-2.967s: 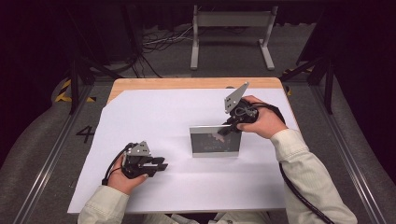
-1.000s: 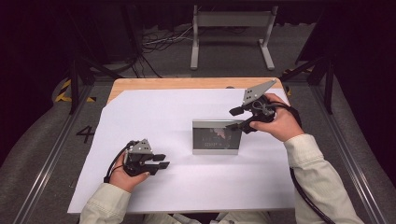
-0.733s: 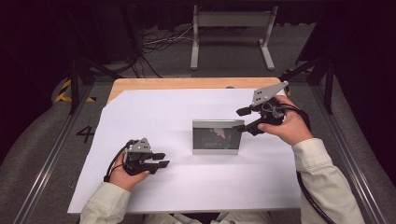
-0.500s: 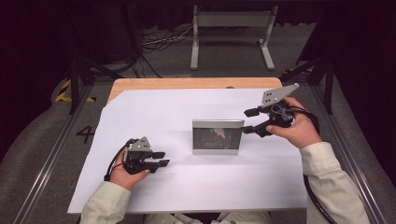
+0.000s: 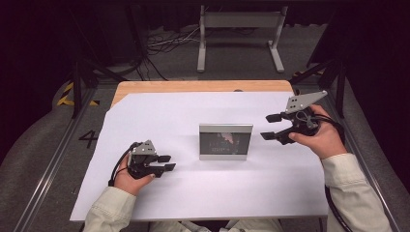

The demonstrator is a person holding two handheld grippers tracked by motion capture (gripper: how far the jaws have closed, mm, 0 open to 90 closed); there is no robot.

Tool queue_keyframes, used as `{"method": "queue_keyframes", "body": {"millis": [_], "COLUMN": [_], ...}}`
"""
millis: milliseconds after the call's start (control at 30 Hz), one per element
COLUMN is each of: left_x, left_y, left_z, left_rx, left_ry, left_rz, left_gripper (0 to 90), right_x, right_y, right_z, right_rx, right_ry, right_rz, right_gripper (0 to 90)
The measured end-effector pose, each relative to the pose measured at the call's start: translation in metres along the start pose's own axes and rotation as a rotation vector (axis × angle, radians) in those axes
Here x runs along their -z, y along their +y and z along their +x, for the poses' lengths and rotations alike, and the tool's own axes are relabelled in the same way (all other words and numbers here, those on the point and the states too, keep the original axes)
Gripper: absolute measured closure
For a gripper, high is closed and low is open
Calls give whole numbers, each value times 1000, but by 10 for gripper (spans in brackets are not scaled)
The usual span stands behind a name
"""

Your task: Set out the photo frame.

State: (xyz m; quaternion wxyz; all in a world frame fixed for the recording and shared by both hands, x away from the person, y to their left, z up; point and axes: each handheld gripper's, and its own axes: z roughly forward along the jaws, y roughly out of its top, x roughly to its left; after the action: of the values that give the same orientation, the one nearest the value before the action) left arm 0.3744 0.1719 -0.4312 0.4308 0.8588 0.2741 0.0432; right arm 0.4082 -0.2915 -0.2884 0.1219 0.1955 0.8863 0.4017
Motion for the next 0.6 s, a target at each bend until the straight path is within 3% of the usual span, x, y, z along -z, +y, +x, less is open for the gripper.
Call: {"method": "queue_keyframes", "body": {"millis": [600], "left_x": [2], "left_y": [-6], "left_z": [8], "left_rx": [16], "left_ry": [41], "left_rz": [-11], "left_gripper": [588], "right_x": [-5], "right_y": [-38], "right_z": [4], "right_rx": [-70], "right_ry": [-35], "right_rz": [-55], "right_gripper": [293]}}
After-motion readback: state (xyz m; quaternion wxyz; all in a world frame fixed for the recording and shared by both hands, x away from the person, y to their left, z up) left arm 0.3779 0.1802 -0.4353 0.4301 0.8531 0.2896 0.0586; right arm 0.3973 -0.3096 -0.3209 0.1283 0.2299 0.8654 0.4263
